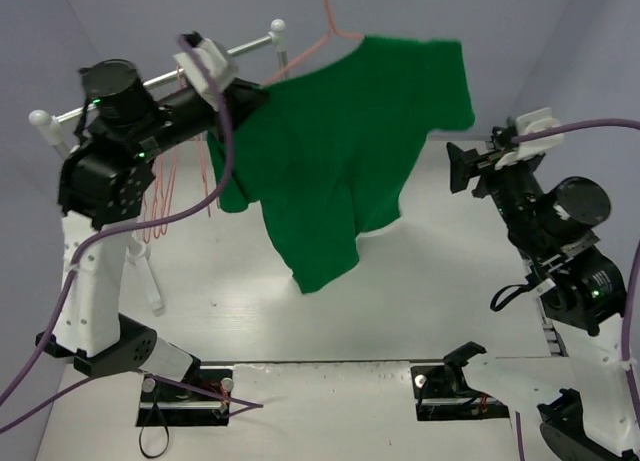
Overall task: Place the t-shirt on the hanger
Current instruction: Place the hanger at the clothesline.
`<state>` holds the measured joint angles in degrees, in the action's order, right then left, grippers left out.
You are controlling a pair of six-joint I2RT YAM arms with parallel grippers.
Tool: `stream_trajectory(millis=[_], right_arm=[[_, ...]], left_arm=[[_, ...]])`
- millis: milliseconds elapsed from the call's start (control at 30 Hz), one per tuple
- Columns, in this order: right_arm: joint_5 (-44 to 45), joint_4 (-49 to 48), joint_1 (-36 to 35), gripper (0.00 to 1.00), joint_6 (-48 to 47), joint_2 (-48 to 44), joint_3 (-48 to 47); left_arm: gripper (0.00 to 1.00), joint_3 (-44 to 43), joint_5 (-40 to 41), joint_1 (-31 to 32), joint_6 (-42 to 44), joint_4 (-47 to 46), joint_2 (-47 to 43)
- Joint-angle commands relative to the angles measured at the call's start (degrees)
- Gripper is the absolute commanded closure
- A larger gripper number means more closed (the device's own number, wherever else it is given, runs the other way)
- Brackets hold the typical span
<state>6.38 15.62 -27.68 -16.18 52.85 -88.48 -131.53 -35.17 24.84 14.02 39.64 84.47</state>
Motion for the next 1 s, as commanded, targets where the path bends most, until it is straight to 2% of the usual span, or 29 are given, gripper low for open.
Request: stream_trajectory(millis=[0, 133, 400, 500, 667, 967], right_arm=[[8.16, -3.61, 0.35, 0.33, 1.12, 2.46, -3.78], [8.08, -3.66, 0.35, 0.32, 2.07, 2.47, -2.69], [7.42, -3.80, 0.35, 0.31, 3.96, 2.48, 2.39], [6.90, -3.86, 0.35, 0.31, 5.10, 2.57, 4.23], [5.34, -3.93, 0.35, 0.30, 6.68, 3.34, 6.21], [4.05, -4.02, 0.42, 0.30, 9.19, 2.61, 10.31]], left_arm=[[1.00, -7.98, 7.22, -0.14, -7.05, -5.10, -1.82], [1.00, -6.47, 17.45, -0.14, -6.70, 1.49, -5.47], [1.00, 5.67, 26.12, -0.10, -11.04, 9.75, -12.71], [1.00, 8.53, 26.77, -0.14, -12.17, 11.47, -15.67], [1.00, 7.55, 28.14, -0.08, -17.73, 15.72, -15.71], [1.00, 17.00, 34.34, 0.03, -26.07, 18.19, -15.10]])
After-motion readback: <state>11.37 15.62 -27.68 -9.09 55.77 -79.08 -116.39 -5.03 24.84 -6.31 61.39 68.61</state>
